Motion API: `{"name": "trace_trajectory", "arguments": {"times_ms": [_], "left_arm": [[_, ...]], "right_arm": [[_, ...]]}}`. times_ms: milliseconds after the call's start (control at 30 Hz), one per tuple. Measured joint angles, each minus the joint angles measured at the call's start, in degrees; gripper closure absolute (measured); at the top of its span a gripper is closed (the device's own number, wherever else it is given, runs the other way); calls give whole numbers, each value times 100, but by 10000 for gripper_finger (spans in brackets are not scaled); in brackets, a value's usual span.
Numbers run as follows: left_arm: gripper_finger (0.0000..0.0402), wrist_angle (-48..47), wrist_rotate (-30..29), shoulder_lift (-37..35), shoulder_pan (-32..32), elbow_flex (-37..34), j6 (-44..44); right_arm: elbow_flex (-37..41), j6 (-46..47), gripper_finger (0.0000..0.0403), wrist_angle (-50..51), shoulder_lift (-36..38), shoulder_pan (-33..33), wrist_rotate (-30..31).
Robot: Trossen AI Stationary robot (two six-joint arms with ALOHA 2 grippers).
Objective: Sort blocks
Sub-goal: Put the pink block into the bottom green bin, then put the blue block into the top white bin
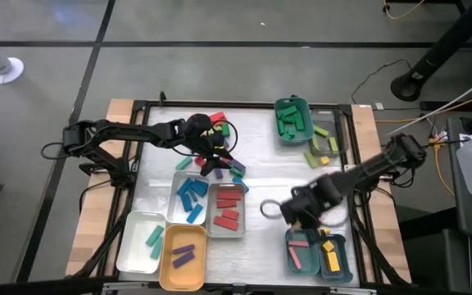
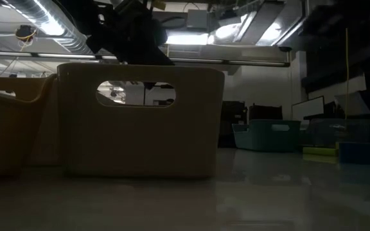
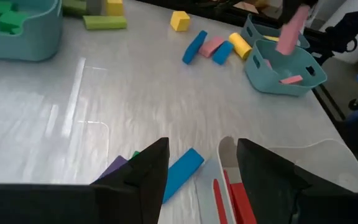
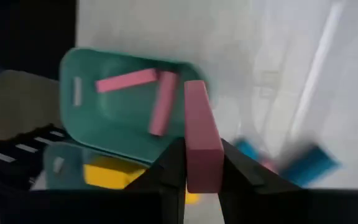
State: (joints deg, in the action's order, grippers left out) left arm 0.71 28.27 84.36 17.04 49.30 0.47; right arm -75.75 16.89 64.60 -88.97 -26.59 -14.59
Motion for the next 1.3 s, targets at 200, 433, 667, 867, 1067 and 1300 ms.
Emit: {"name": "trace_trajectory", "arguments": {"times_ms": [200, 433, 667, 867, 1067, 1300], "left_arm": [[224, 39, -168, 0, -4, 0, -80], [224, 39, -216, 0, -17, 0, -498], [224, 39, -214, 0, -17, 0, -634], [224, 39, -214, 0, -17, -2, -767], [224, 38, -214, 0, -17, -2, -606], [224, 39, -214, 0, -17, -2, -606]], "right_arm": [[569, 1208, 339, -934, -2, -861, -2], [1007, 1966, 338, -1960, -37, -1451, 234], [1056, 2589, 325, -1952, -37, -1501, 452], [1056, 2673, 262, -1756, -37, -1501, 462], [1056, 2645, 237, -1188, -19, -1409, 174], [1058, 2307, 235, 177, 394, -932, 1036]]}}
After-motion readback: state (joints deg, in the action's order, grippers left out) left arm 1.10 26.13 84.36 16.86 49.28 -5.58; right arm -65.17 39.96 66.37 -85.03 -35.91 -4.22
